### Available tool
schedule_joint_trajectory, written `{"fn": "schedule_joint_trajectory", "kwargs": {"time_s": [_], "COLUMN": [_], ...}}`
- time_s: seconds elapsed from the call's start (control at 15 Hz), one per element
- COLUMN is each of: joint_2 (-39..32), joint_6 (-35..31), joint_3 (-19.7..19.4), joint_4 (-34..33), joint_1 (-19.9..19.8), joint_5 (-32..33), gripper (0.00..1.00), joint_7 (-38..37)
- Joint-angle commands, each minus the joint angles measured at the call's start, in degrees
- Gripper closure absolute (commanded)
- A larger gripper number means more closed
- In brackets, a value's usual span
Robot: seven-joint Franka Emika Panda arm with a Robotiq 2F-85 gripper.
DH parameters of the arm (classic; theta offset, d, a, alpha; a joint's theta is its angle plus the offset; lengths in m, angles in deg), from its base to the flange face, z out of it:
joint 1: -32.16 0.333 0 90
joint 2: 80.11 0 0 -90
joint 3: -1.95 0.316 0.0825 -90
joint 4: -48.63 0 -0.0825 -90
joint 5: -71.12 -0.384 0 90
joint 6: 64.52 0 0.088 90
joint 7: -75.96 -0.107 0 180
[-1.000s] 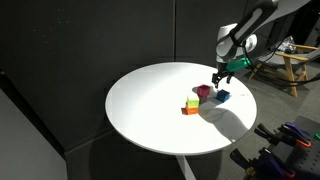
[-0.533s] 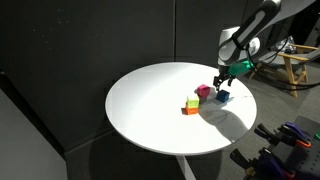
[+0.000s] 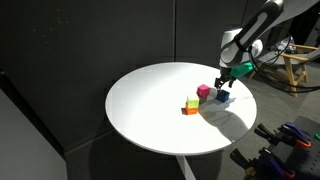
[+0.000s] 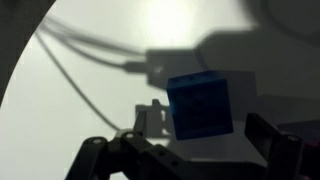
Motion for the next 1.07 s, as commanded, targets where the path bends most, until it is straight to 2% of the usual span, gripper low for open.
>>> {"fn": "schedule_joint_trajectory", "kwargs": {"time_s": [0.0, 0.93, 1.0], "joint_2": [1.3, -3.1, -3.3], "joint_6": [-1.6, -1.6, -1.5], "joint_3": [0.6, 0.6, 0.6], "joint_4": [1.7, 0.0, -0.1], "joint_1": [-1.2, -2.3, -2.3], "joint_5": [-0.1, -0.5, -0.5], "gripper": [0.0, 0.0, 0.14], "joint_7": [2.1, 2.2, 2.2]}}
